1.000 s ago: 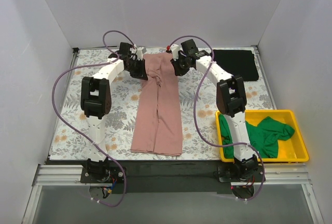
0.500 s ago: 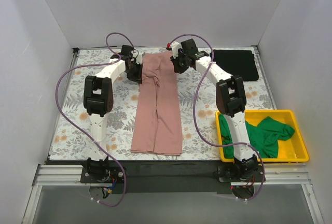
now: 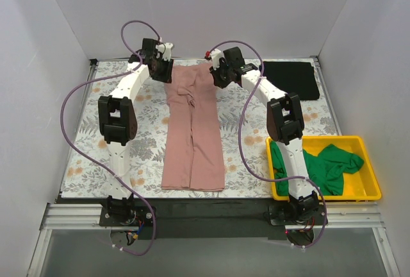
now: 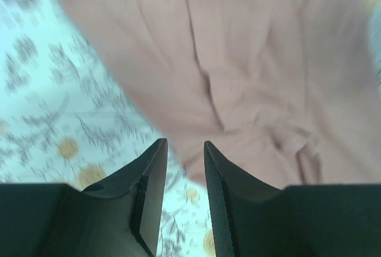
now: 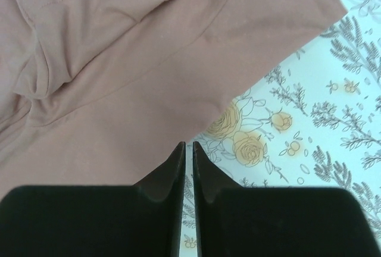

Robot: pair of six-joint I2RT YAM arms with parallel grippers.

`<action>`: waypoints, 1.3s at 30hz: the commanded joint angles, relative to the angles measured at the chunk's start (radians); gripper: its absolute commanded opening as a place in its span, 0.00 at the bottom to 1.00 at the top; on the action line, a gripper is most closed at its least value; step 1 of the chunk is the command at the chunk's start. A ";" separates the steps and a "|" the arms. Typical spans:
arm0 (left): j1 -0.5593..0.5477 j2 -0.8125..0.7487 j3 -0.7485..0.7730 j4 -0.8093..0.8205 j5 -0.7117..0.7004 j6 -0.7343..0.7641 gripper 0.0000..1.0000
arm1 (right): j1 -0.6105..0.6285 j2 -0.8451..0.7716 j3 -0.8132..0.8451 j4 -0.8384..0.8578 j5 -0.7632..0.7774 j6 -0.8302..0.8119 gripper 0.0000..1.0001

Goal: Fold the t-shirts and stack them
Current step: Fold the tshirt

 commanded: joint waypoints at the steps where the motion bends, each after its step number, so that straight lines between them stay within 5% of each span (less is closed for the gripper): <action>1: 0.002 0.049 0.121 0.018 0.051 -0.061 0.30 | 0.005 -0.015 0.010 0.092 -0.021 -0.039 0.15; 17: 0.002 0.200 0.124 0.025 -0.001 -0.070 0.21 | 0.085 0.081 0.017 0.101 0.089 -0.366 0.11; 29: 0.002 0.342 0.247 0.074 -0.060 -0.016 0.20 | 0.079 0.249 0.097 0.189 0.475 -0.577 0.01; 39: 0.004 0.341 0.293 0.232 -0.049 0.045 0.25 | 0.064 0.258 0.149 0.295 0.471 -0.587 0.04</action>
